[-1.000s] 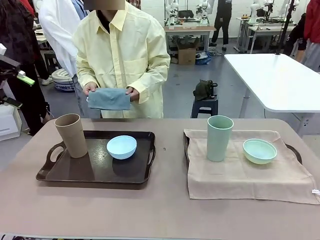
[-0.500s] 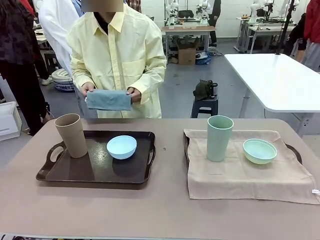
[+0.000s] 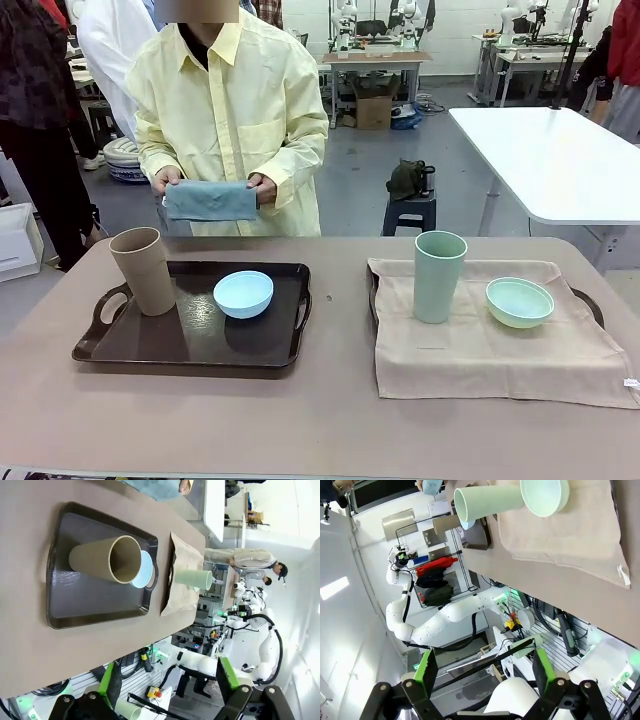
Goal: Set up a tray with a mat and arrange the tableware.
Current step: Pick up the Picnic Bowl and Reusable plastic cup from the Handle tray in front of the human's position and hold them in the air.
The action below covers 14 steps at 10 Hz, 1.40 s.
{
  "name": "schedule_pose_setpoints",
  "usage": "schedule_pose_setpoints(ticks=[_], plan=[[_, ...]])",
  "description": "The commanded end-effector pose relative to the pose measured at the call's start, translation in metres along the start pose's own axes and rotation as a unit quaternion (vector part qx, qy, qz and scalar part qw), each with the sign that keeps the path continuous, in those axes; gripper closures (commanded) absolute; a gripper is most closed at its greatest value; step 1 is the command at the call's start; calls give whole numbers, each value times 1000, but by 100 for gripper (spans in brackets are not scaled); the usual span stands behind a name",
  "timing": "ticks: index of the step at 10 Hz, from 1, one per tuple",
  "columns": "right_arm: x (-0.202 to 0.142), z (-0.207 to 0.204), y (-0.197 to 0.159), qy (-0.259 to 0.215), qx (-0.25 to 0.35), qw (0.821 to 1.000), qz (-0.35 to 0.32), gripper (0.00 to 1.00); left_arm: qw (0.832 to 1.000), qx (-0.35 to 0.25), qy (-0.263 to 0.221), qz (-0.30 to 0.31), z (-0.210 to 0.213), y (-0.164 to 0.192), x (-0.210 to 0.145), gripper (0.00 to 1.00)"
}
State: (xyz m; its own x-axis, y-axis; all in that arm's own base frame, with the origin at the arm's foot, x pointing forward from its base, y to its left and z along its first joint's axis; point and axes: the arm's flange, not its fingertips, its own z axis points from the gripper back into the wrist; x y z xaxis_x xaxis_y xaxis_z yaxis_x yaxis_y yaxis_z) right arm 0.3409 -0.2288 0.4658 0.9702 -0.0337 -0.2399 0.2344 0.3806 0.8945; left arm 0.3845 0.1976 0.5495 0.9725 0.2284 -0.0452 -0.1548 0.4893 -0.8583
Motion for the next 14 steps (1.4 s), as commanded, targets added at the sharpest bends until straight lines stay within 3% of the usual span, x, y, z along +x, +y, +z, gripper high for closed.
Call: schedule_pose_setpoints(ticks=[1, 14], plan=[[-3, 2, 0, 1, 3, 1000, 0, 0, 1000, -2, -2, 1, 0, -1, -2, 0], [-3, 2, 0, 1, 3, 1000, 0, 0, 1000, -2, -2, 1, 0, -1, -2, 0]])
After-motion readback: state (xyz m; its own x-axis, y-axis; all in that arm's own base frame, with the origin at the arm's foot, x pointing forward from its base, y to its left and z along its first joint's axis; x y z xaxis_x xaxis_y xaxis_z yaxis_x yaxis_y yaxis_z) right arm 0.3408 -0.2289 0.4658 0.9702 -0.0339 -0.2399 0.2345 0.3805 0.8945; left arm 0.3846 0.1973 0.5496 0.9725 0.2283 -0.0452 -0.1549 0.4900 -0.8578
